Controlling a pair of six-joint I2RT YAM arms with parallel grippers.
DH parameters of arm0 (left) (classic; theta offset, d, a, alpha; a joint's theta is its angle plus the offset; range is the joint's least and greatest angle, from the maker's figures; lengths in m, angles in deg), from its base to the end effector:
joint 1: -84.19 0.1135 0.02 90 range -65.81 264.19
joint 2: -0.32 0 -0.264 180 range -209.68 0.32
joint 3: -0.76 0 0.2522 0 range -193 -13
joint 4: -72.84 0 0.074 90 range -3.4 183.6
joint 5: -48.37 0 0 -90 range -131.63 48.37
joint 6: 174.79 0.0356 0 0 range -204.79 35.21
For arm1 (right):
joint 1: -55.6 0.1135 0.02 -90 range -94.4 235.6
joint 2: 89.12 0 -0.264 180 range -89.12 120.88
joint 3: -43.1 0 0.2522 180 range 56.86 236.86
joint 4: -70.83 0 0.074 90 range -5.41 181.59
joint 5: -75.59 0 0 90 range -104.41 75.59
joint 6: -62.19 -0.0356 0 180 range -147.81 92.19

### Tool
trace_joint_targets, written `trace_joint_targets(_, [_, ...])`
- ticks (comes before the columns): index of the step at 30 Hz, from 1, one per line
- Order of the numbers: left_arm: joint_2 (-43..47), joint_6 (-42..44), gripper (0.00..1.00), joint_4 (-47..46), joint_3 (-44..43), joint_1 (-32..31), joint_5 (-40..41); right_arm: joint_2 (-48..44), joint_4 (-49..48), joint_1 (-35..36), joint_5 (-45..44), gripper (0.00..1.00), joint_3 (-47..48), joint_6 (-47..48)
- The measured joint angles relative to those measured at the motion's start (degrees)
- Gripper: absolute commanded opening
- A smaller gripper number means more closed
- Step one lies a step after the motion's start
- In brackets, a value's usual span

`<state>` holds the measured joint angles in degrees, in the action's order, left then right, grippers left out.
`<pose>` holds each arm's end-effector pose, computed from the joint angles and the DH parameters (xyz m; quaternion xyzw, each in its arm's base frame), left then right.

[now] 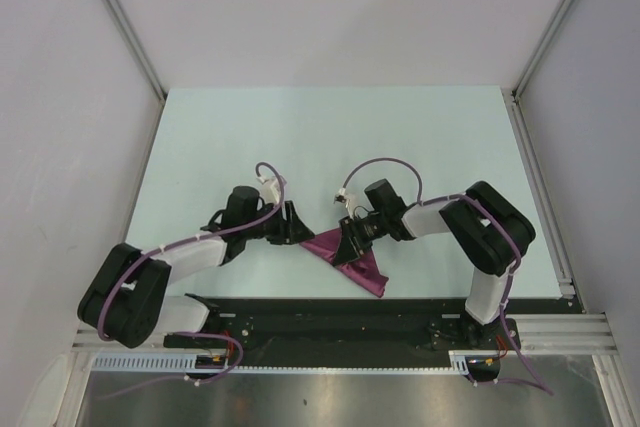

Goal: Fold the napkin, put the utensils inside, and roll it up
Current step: Roll the napkin at the center of the board.

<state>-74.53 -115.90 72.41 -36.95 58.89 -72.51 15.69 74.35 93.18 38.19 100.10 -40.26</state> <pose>0.2054 -0.1173 0.1536 0.0756 0.8665 -0.4140 0.2685 0.2337 0.2155 0.1072 -0.3272 0.7938 0.5044 0.0922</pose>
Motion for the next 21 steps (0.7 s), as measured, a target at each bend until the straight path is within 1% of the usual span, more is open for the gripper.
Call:
trace_joint_targets(5, [0.5, 0.0, 0.54, -0.3, 0.3, -0.3, 0.5, 0.7, -0.9, -0.5, 1.2, 0.21, 0.0, -0.5])
trace_joint_targets(8, [0.0, -0.3, 0.49, -1.2, 0.8, -1.0, 0.5, 1.2, -1.3, -0.8, 1.9, 0.21, 0.0, -0.9])
trace_joint_targets(11, [-0.7, -0.3, 0.35, -1.6, 1.3, -1.6, 0.6, 1.7, -1.8, -1.2, 2.8, 0.22, -0.1, -1.1])
trace_joint_targets(12, [-0.9, -0.4, 0.26, -1.7, 1.4, -1.6, 0.7, 1.8, -1.9, -1.3, 3.0, 0.23, -0.1, -1.1])
trace_joint_targets(14, [-1.4, -0.6, 0.19, -1.8, 1.4, -1.7, 0.9, 1.8, -2.1, -1.5, 3.3, 0.25, -0.2, -1.1])
trace_joint_targets(15, [-1.7, -0.5, 0.12, -2.0, 1.4, -1.7, 1.0, 1.8, -2.1, -1.5, 3.4, 0.28, -0.3, -1.1])
trace_joint_targets(17, [-2.5, -0.5, 0.05, -2.2, 1.4, -1.7, 0.9, 1.8, -2.1, -1.6, 3.5, 0.33, -0.3, -1.2])
trace_joint_targets(20, [-3.9, -0.3, 0.0, -1.8, 0.7, -1.8, 1.0, 1.8, -2.0, -1.8, 3.7, 0.45, -0.3, -1.7])
trace_joint_targets(21, [-4.7, -0.2, 0.0, -1.2, 0.0, -1.8, 1.0, 1.7, -1.8, -1.8, 3.9, 0.47, -0.2, -1.9])
